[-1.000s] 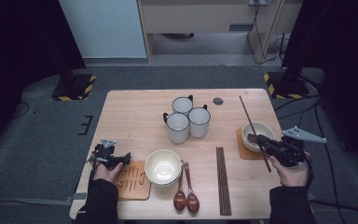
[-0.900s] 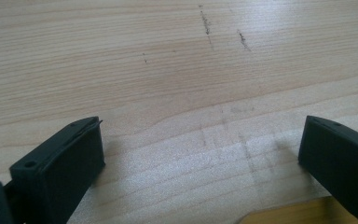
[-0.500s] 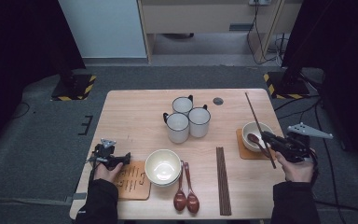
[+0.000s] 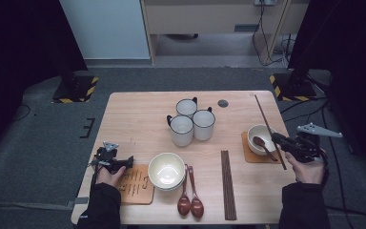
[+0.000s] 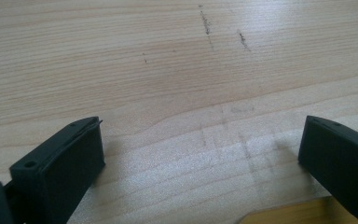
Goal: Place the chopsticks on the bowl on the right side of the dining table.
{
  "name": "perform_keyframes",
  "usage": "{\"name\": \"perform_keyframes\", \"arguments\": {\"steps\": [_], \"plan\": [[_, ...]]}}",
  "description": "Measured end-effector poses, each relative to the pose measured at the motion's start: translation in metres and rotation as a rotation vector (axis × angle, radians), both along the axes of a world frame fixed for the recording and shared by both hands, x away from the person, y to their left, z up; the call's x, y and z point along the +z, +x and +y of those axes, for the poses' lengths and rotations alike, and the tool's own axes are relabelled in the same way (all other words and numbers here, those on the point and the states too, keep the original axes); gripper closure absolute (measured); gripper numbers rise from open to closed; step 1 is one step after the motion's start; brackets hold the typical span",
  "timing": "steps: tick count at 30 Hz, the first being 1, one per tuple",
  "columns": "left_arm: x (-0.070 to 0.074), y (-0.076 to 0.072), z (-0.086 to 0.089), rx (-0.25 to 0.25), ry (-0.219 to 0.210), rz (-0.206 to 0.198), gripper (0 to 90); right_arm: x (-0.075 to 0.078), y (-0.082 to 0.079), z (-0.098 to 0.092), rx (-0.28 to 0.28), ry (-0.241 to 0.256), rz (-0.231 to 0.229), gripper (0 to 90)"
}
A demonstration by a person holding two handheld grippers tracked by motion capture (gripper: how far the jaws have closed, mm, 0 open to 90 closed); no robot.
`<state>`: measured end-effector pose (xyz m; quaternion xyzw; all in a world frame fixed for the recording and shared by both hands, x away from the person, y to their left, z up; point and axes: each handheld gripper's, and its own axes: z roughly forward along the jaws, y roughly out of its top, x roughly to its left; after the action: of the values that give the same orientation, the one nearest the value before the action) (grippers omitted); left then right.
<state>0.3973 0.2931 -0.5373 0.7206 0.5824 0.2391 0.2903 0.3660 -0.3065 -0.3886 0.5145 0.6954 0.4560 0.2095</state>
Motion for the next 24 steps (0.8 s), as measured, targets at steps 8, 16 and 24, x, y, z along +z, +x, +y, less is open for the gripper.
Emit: {"name": "perform_keyframes", "arguments": {"steps": [8,16,24], "plan": [[0.0,0.0,0.0,-0.001,0.001,0.001,0.0,0.001,0.005,-0.009,0.003,-0.002,0.003,85.1],[0.0,0.0,0.0,0.0,0.0,0.0,0.0,-0.001,0.012,-0.017,0.005,-0.011,0.014,85.1],[0.0,0.0,0.0,0.0,0.0,0.0,0.0,-0.005,0.023,-0.022,0.005,-0.021,0.035,85.1]]}}
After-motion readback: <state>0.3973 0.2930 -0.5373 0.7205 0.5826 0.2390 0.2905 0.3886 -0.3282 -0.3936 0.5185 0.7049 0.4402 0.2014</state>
